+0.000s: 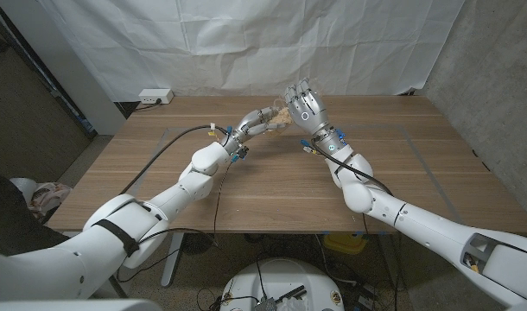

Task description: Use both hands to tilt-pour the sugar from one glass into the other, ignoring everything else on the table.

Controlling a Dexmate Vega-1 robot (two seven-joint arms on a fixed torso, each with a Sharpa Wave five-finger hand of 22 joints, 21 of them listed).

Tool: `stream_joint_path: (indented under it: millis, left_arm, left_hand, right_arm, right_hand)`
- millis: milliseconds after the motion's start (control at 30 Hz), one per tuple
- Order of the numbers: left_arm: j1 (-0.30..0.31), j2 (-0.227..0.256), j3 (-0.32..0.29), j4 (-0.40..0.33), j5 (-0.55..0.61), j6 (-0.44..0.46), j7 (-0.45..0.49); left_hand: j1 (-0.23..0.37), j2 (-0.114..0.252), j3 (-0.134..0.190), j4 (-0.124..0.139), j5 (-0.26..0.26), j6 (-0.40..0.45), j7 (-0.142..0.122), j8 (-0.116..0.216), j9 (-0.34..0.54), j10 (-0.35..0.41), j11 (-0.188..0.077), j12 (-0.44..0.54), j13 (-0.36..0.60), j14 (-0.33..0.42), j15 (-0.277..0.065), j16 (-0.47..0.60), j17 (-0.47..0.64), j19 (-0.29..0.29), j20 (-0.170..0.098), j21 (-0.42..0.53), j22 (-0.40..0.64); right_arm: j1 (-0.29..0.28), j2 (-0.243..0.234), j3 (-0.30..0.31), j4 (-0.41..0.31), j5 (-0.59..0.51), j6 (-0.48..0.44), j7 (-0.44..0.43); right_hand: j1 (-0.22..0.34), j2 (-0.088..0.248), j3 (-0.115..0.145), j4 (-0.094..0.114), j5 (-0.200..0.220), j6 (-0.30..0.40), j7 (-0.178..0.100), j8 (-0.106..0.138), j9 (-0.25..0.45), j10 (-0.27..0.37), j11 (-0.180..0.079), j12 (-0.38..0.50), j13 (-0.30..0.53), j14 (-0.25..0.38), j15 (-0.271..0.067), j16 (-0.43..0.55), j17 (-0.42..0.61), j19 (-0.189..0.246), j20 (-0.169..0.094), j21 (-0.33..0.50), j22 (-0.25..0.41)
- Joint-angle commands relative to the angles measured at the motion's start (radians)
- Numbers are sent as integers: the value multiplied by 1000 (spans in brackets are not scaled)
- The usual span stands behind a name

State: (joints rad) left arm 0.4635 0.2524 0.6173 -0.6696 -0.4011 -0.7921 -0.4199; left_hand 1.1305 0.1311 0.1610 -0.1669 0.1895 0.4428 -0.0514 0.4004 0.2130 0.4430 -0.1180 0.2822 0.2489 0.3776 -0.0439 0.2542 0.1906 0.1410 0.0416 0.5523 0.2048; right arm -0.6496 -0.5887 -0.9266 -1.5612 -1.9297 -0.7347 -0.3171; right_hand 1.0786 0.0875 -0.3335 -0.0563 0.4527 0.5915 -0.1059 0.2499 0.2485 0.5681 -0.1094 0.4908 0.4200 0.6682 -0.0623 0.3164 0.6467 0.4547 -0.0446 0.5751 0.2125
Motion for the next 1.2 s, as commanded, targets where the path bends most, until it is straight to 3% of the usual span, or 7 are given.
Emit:
stream_joint_path:
  millis: [33, 400, 633, 867, 1033, 1200]
  left_arm:
    - [-3, -41, -16, 72, -27, -52, -14]
    - [-1, -63, -30, 102, -50, -74, -33]
    - [-3, -82, -46, 125, -78, -87, -55]
    - [-11, -124, -77, 191, -126, -121, -109]
    - [2, -135, -92, 191, -143, -130, -121]
    - [28, -132, -102, 167, -152, -134, -113]
  left_hand:
    - [37, 31, 30, 9, 12, 46, -44, 13, 10, 19, -1, 10, 5, 14, -112, -4, 4, 11, -1, 8, 3]
    - [44, 33, 44, 12, 13, 60, -47, 22, 18, 34, -2, 13, 9, 21, -116, -9, 4, 15, -6, 14, 3]
    - [47, 27, 47, 11, 13, 71, -55, 28, 22, 42, -3, 15, 10, 25, -122, -11, 3, 18, -10, 16, 3]
    - [54, 21, 53, 8, 13, 86, -68, 37, 27, 55, -3, 18, 13, 29, -134, -15, 2, 20, -17, 20, 3]
    - [54, 19, 56, 11, 14, 97, -80, 44, 30, 72, -22, 22, 15, 27, -138, -18, 4, 14, -15, 19, 3]
    - [49, 18, 56, 15, 14, 95, -87, 44, 30, 74, -22, 21, 16, 21, -137, -21, 6, 6, -12, 18, 3]
  right_arm:
    - [-15, 24, 18, -12, 8, -39, -4]
    - [-31, 21, 36, -45, 41, -24, 14]
    - [-53, 61, 52, -69, 108, -43, 15]
    - [-85, 133, 74, -82, 263, -81, -69]
    - [-102, 180, 78, -92, 385, -91, -120]
    - [-146, 243, 118, -151, 605, -78, -189]
  right_hand:
    - [3, 7, -4, 6, -2, 10, -8, -2, 6, 8, 1, -1, 4, 8, -158, -2, 5, 1, -88, 4, 4]
    - [3, 6, -4, 8, -3, 9, -8, -4, 7, 9, 2, -4, 6, 9, -159, -3, 7, 2, -88, 8, 3]
    - [2, 3, -5, 9, -4, 9, -8, -6, 7, 7, -1, -6, 6, 9, -158, -4, 8, 2, -88, 9, 3]
    - [3, 4, -4, 10, -4, 8, -8, -7, 8, 7, 2, -7, 7, 12, -160, -5, 10, 6, -87, 13, 2]
    - [1, 5, -5, 12, -4, 8, -6, -8, 8, 5, 2, -9, 8, 12, -159, -5, 11, 8, -86, 15, 2]
    - [0, 3, -5, 14, -5, 4, -3, -10, 9, 1, 8, -12, 10, 10, -159, -7, 12, 7, -85, 16, 2]
